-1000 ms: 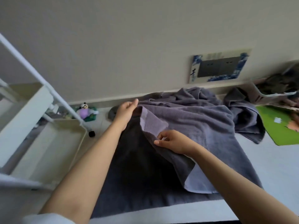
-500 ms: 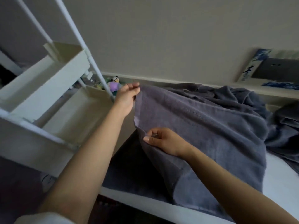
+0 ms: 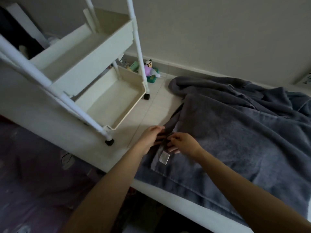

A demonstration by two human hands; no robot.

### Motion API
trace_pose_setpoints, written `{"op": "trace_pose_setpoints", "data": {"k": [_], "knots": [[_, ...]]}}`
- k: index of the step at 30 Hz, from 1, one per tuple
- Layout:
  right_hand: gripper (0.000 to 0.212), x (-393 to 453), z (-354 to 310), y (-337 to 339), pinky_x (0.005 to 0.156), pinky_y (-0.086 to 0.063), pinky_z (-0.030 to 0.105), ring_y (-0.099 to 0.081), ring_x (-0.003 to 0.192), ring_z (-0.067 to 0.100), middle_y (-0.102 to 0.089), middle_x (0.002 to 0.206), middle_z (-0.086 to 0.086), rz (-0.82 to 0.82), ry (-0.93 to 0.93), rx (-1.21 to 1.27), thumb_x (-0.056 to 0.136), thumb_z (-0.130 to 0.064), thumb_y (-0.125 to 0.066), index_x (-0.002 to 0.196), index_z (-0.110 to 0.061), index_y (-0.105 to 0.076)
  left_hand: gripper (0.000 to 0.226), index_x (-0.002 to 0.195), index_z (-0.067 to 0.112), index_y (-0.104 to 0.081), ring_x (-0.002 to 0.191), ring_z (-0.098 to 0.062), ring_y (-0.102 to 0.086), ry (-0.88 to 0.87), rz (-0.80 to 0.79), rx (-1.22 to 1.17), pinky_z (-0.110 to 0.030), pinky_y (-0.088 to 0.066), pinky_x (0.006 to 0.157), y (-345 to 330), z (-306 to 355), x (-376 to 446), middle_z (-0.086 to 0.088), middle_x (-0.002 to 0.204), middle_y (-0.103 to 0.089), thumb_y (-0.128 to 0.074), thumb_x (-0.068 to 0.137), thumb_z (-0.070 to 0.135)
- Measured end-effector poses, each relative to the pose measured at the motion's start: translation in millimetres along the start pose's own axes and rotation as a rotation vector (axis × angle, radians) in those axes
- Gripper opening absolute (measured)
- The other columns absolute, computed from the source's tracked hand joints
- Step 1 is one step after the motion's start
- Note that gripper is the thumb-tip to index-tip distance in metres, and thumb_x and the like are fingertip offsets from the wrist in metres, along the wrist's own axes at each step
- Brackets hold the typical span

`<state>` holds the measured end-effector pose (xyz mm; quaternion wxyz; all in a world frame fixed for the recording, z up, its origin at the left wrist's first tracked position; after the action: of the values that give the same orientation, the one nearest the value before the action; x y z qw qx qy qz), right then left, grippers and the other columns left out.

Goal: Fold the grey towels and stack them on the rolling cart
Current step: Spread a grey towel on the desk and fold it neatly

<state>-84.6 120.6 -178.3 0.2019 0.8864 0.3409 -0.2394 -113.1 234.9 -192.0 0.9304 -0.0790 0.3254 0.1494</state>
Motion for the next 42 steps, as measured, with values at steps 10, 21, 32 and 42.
{"op": "trace_pose_setpoints", "data": {"k": [10,21,32,42], "knots": [[0.032,10,-72,-8,0.105,-0.015,0.031,-0.035,0.128,0.015,-0.055,0.127,-0.009,-0.071,0.437,-1.085,0.098,-0.038,-0.036,0.112,-0.029,-0.064,0.018,0.075,0.023,-0.050,0.070,-0.005,-0.051,-0.226,0.098,0.507,-0.018,-0.037,0.062,18,-31,-60,0.009,0.071,-0.053,-0.058,0.090,0.027],[0.057,33,-147,46,0.089,-0.038,0.034,-0.054,0.106,0.031,-0.064,0.110,0.017,0.034,0.284,-1.396,0.095,-0.052,-0.031,0.109,-0.008,-0.065,0.010,0.083,0.015,-0.059,0.060,-0.001,-0.050,-0.385,0.180,0.057,-0.012,-0.040,0.058,53,18,-132,0.002,0.068,-0.054,-0.056,0.093,0.018],[0.044,111,-72,-30,0.103,-0.022,0.044,-0.033,0.122,0.030,-0.048,0.126,0.011,-0.128,0.310,-1.439,0.097,-0.048,-0.028,0.111,-0.016,-0.054,0.041,0.075,0.007,-0.058,0.076,-0.029,-0.056,-0.305,0.717,0.879,-0.034,-0.041,0.063,123,-41,-81,-0.011,0.078,-0.057,-0.051,0.086,0.046],[0.048,99,-58,-24,0.098,-0.023,0.036,-0.045,0.112,0.025,-0.056,0.117,0.004,-0.356,0.313,-1.487,0.082,-0.054,-0.059,0.120,-0.025,-0.048,0.026,0.091,0.013,-0.048,0.094,-0.021,-0.058,-0.068,0.411,0.609,-0.027,-0.039,0.075,113,-58,-63,-0.006,0.097,-0.060,-0.058,0.089,0.037]]}}
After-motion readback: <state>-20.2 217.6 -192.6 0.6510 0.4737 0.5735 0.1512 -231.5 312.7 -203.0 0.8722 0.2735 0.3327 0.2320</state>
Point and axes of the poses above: each hand's wrist, its own x-axis towards the middle knuckle, its own y-axis out of the back of the hand, z = x × y, the point moved 9 cm from there along x, towards the middle knuckle
